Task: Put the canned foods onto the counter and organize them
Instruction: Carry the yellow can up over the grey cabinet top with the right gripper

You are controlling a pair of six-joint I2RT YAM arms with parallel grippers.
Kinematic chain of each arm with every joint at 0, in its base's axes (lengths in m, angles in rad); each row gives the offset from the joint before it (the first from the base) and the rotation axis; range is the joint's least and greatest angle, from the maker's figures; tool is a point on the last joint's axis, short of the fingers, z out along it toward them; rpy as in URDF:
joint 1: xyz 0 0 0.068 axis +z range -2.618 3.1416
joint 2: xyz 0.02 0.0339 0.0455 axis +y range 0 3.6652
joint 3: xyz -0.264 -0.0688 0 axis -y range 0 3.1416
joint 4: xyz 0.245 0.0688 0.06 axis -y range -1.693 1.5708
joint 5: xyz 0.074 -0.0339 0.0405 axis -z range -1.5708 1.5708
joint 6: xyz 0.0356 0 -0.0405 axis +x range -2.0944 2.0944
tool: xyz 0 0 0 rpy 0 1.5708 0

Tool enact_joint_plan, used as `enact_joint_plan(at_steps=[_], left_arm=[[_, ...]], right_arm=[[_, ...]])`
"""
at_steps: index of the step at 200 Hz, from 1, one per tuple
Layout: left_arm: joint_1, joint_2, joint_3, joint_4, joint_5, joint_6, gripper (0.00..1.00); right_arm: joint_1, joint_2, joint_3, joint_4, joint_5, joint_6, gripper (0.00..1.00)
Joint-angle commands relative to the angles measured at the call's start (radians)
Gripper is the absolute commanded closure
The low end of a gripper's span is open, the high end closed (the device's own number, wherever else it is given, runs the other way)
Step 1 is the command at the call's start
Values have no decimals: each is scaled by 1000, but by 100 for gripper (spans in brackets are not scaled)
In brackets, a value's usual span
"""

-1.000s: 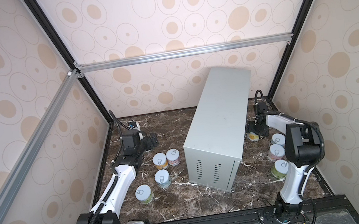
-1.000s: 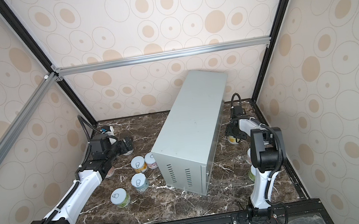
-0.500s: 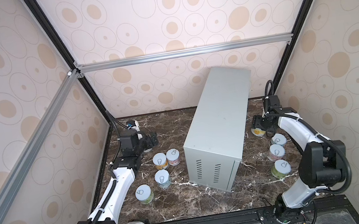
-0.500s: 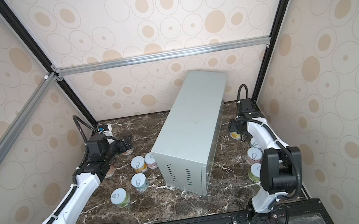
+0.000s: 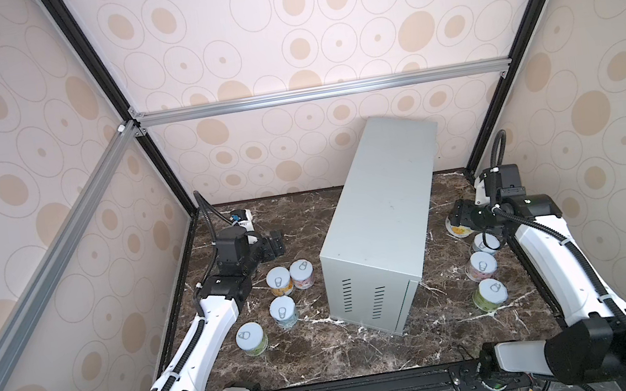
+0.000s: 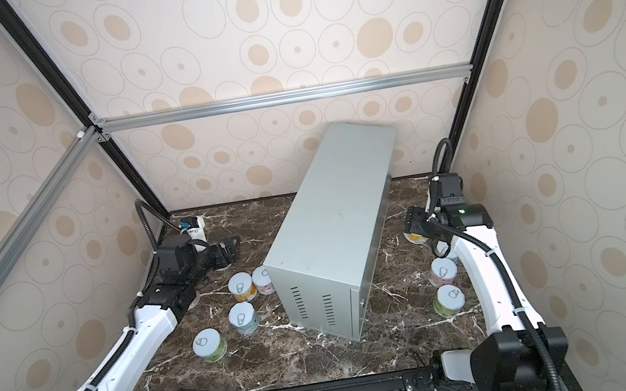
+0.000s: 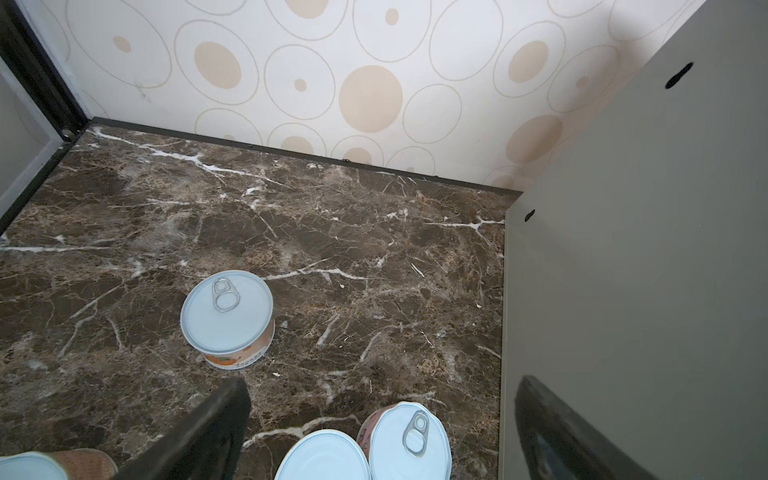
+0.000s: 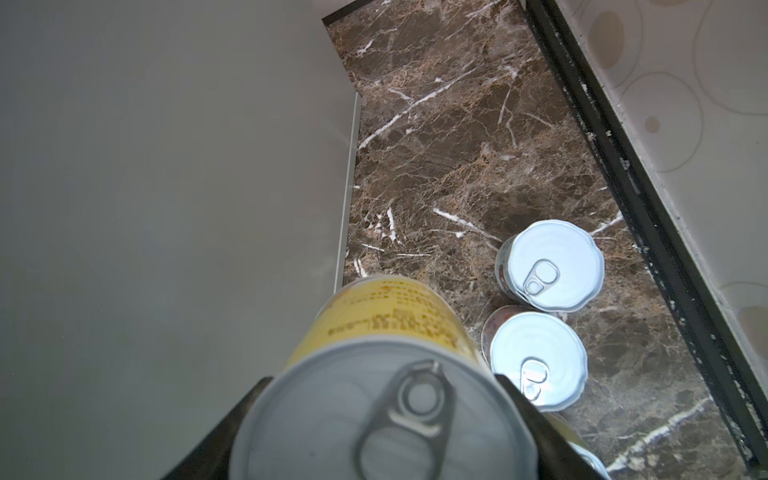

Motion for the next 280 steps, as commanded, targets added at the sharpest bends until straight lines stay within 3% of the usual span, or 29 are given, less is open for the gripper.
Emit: enact_joint_plan(at_steps=[1, 87, 192, 280], left_arm=[[-8, -19, 24, -5, 2, 19, 1], [-10, -43, 29, 0, 27, 19, 1], [-10, -46, 25, 3, 59, 14, 1], [-16, -39, 23, 12, 81, 3, 1]], right_arm=[[4, -56, 100, -73, -38, -27, 62], [39, 5, 518, -331, -117, -105, 65], [278, 304, 1072, -509, -48, -148, 65], [423, 446, 1185, -529, 16, -173, 58]])
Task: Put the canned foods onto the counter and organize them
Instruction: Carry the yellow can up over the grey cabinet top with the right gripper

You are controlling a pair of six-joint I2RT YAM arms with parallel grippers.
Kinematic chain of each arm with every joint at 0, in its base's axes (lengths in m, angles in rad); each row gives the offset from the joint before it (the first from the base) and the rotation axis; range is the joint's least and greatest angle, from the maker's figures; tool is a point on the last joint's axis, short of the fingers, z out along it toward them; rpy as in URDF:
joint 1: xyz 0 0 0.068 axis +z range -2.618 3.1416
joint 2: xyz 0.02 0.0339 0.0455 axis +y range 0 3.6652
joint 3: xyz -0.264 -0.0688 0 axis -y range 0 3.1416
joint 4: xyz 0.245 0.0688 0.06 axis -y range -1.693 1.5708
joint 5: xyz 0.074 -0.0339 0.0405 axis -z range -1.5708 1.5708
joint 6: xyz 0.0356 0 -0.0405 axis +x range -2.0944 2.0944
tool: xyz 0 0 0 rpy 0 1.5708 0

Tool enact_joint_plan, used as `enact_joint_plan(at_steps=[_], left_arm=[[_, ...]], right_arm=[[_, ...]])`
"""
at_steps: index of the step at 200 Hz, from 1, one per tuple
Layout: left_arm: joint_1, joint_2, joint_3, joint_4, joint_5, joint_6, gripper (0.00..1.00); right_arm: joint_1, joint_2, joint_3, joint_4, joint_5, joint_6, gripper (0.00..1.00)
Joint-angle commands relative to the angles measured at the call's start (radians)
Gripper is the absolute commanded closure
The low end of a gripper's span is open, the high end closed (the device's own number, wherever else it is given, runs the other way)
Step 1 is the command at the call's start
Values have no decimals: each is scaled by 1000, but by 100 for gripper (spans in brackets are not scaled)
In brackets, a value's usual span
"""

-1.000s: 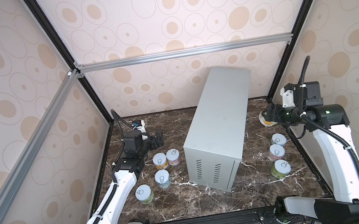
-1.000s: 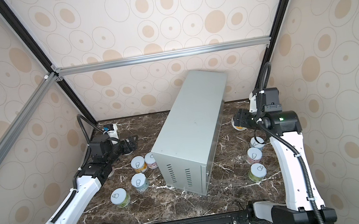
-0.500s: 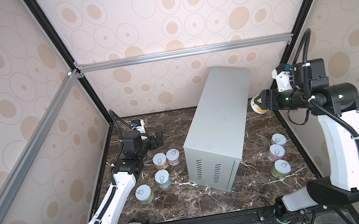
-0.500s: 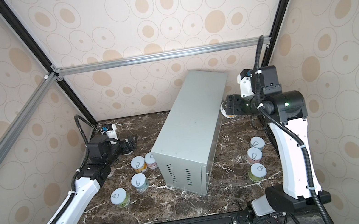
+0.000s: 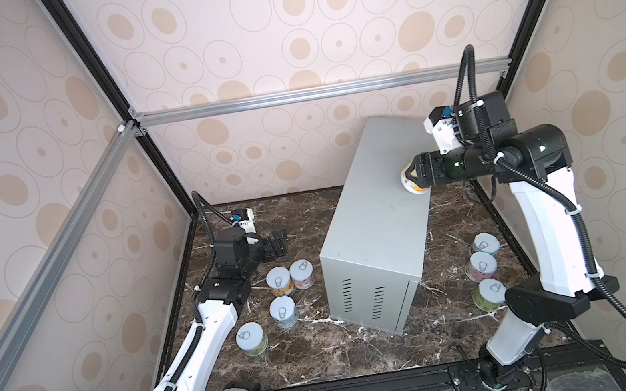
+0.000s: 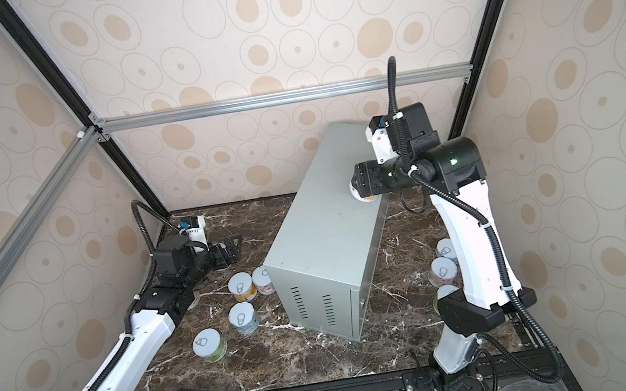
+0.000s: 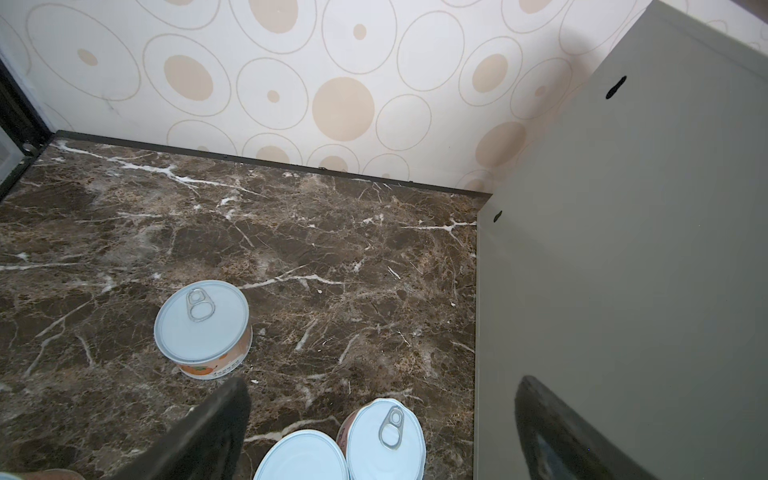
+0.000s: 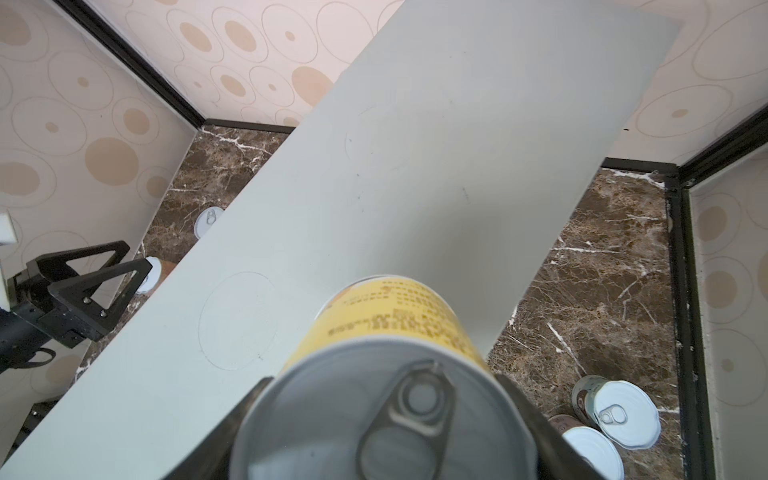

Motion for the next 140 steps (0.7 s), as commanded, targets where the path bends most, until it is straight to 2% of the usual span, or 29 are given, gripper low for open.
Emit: enact_joint_plan(at_steps=[1, 56, 140], left_arm=[[-6, -6, 23, 13, 14, 3, 1], [-6, -8, 24, 10, 14, 0, 1], [-6, -7, 18, 19, 32, -8, 1]], right_arm=[[21, 13, 38, 18, 33, -24, 58], [68, 71, 61, 7, 76, -38, 45], [113, 64, 14, 57, 114, -40, 4]])
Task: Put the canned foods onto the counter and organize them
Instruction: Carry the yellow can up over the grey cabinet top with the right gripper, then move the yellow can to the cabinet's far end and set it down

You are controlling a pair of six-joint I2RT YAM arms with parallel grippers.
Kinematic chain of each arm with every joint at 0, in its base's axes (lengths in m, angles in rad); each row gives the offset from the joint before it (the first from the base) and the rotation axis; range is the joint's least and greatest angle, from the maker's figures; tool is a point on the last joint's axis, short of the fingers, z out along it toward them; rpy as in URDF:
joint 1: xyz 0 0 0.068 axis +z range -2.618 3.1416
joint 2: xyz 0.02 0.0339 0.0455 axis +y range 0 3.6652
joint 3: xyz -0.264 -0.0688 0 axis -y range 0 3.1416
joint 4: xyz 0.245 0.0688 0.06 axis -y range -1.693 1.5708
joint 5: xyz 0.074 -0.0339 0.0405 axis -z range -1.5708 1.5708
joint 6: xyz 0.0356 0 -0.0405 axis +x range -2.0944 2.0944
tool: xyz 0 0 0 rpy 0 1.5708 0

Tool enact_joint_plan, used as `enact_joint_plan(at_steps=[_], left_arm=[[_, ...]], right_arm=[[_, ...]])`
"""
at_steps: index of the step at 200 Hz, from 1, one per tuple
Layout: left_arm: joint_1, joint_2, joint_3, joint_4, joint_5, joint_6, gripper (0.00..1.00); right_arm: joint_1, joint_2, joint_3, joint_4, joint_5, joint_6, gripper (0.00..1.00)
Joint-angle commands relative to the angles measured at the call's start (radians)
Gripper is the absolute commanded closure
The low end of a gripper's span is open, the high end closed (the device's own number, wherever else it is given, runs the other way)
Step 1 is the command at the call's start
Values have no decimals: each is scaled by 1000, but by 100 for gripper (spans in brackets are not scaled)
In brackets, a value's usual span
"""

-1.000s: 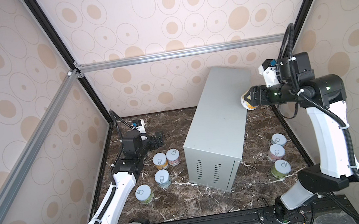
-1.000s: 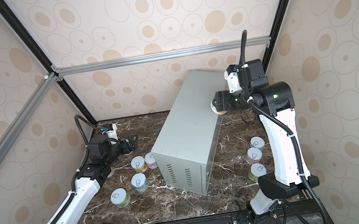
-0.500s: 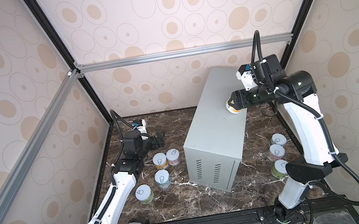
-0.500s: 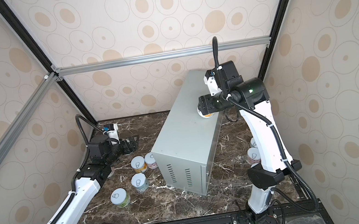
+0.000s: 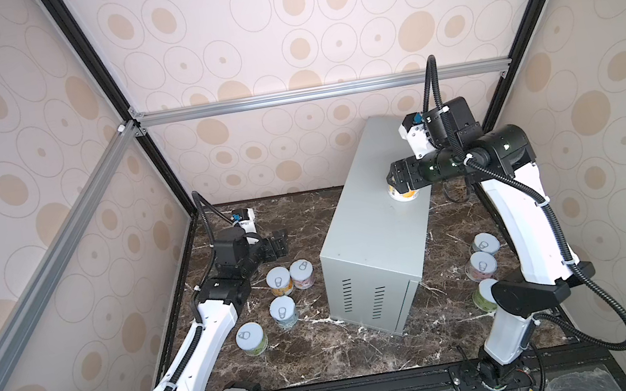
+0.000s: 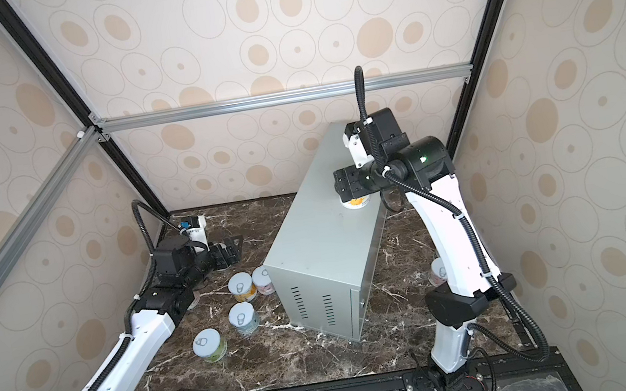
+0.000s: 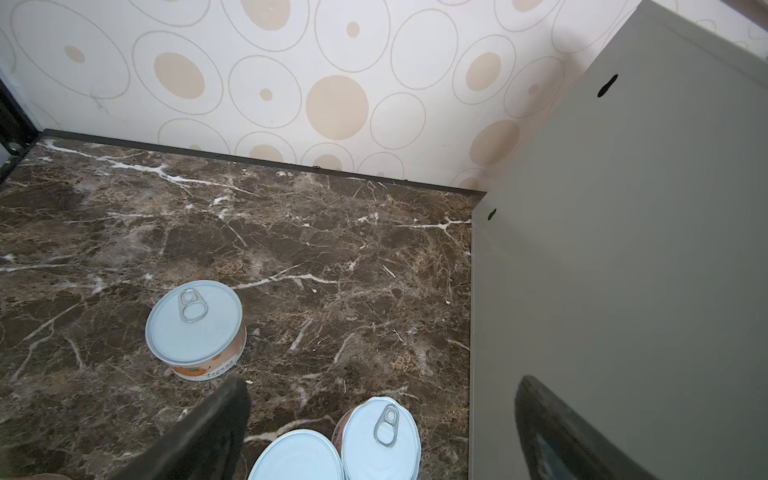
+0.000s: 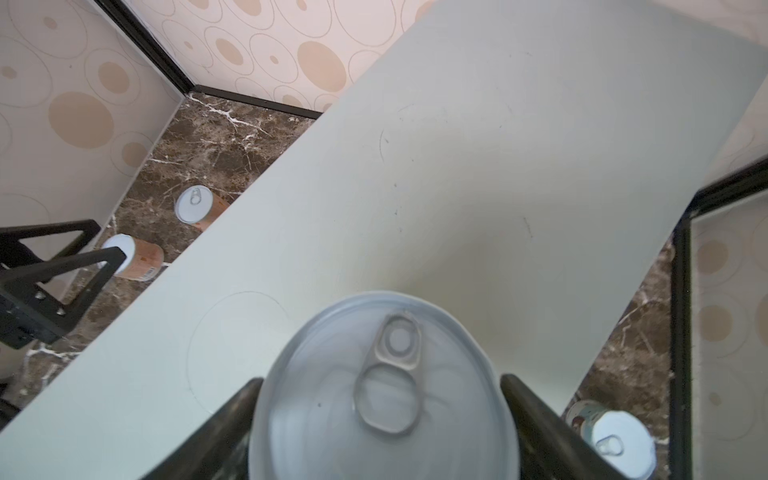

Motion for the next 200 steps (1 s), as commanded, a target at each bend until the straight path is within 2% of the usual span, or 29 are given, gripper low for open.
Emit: enact_joint_plan(at_steps=[1, 22, 43, 88, 125, 169, 200], left_arm=[[-6, -7, 18, 19, 17, -7, 1], [-6, -16, 12, 23, 14, -8, 1], [-6, -18, 10, 25, 11, -8, 1], [-6, -17, 1, 37, 15, -17, 1], [-6, -19, -7, 45, 10, -19, 1], [-8, -20, -18, 55, 3, -15, 1], [-10, -20, -12, 44, -16, -2, 1]], right_arm=[[22, -18, -23, 31, 27, -6, 3], [31, -77, -115, 90, 42, -5, 0], [31, -149, -198, 151, 43, -3, 1], [33, -363, -523, 349, 21, -2, 1], [33, -486, -724, 521, 14, 5, 1], [33, -498, -792, 629, -2, 26, 1], [32, -461, -775, 642, 28, 61, 8]])
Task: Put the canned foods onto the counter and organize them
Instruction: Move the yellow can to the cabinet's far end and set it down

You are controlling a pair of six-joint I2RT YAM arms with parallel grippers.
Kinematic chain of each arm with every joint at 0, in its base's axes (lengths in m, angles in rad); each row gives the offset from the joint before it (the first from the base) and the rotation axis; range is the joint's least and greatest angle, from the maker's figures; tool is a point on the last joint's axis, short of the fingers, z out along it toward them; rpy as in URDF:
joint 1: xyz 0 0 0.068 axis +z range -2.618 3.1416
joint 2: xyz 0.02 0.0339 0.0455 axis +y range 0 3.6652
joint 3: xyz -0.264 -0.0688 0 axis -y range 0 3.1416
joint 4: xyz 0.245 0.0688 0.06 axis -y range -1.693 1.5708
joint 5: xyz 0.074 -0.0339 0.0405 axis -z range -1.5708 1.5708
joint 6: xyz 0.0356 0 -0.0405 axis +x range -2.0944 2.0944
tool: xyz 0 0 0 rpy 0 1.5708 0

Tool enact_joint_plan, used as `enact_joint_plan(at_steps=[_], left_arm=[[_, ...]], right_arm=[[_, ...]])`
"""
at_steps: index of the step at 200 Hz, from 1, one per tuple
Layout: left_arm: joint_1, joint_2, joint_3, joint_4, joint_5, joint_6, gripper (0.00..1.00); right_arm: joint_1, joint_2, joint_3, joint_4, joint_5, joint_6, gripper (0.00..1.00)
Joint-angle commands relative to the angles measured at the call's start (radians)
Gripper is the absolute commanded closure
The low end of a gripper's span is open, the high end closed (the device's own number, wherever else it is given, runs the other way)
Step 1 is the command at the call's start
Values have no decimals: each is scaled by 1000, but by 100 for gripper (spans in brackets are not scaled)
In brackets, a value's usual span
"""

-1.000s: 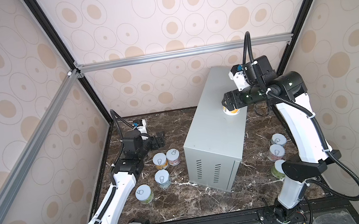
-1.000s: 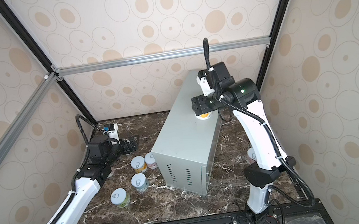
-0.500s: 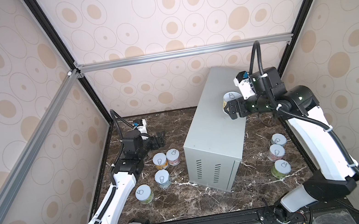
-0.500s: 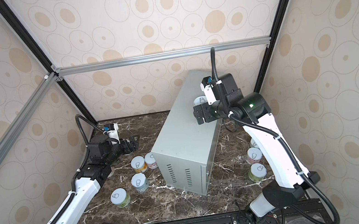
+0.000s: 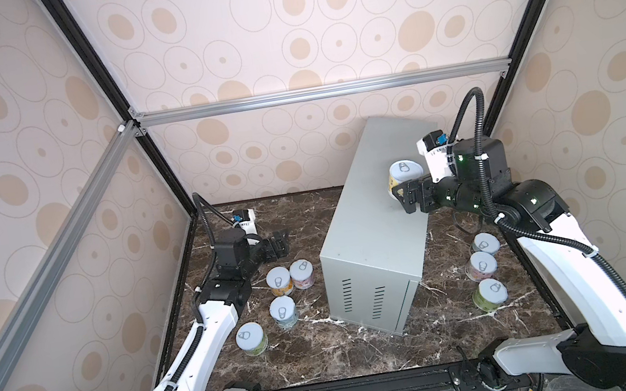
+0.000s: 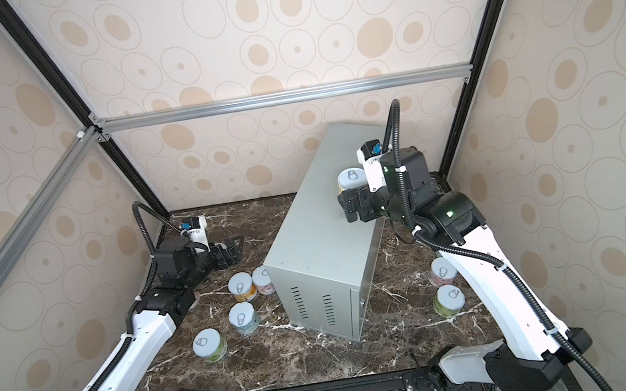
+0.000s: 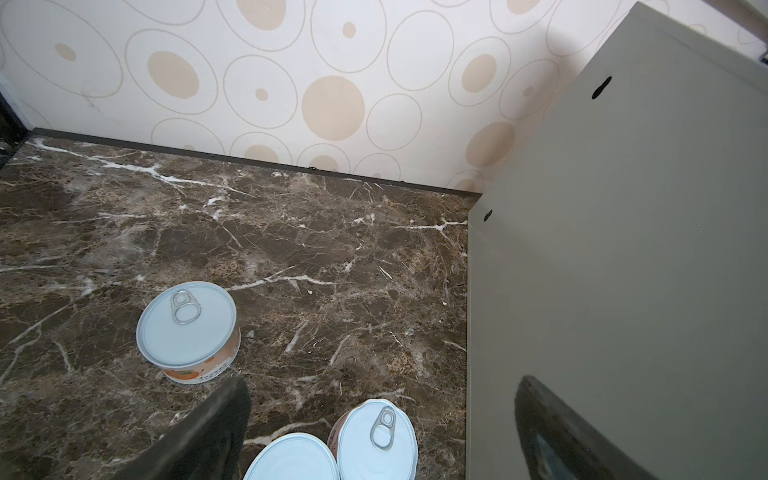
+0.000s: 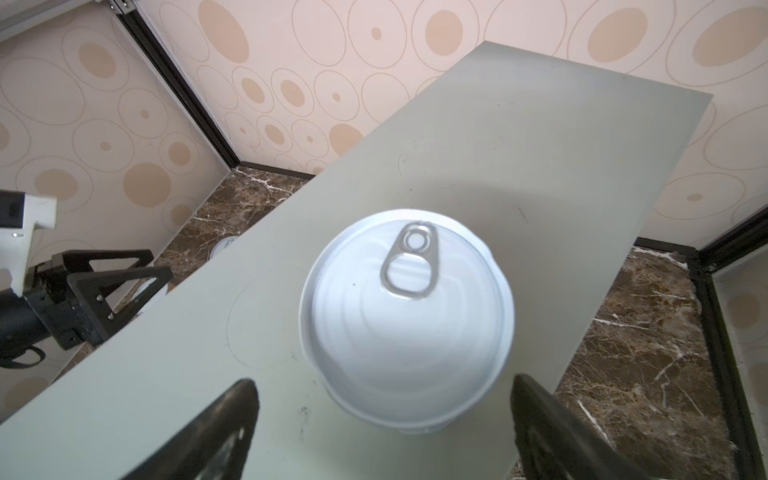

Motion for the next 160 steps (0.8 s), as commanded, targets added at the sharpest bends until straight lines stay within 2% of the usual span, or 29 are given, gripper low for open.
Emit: enact_joint_plan(at_steps=[1, 45, 85, 100, 160], left_arm=[[-8, -18, 7, 14, -18, 4, 1], [-9, -17, 6, 15, -13, 0, 1], [-9, -21, 9, 13, -11, 4, 1], [-9, -23, 18, 4, -24, 15, 1], [-9, -33, 17, -1, -32, 20, 1]], right_arm=[[5, 23, 11, 57, 24, 35, 8], [6, 72, 40, 60, 49, 29, 13], [-2, 122, 77, 59, 76, 11, 30], [-14, 144, 95, 61, 75, 9, 33], [-98, 282, 185, 91, 37, -26, 35]])
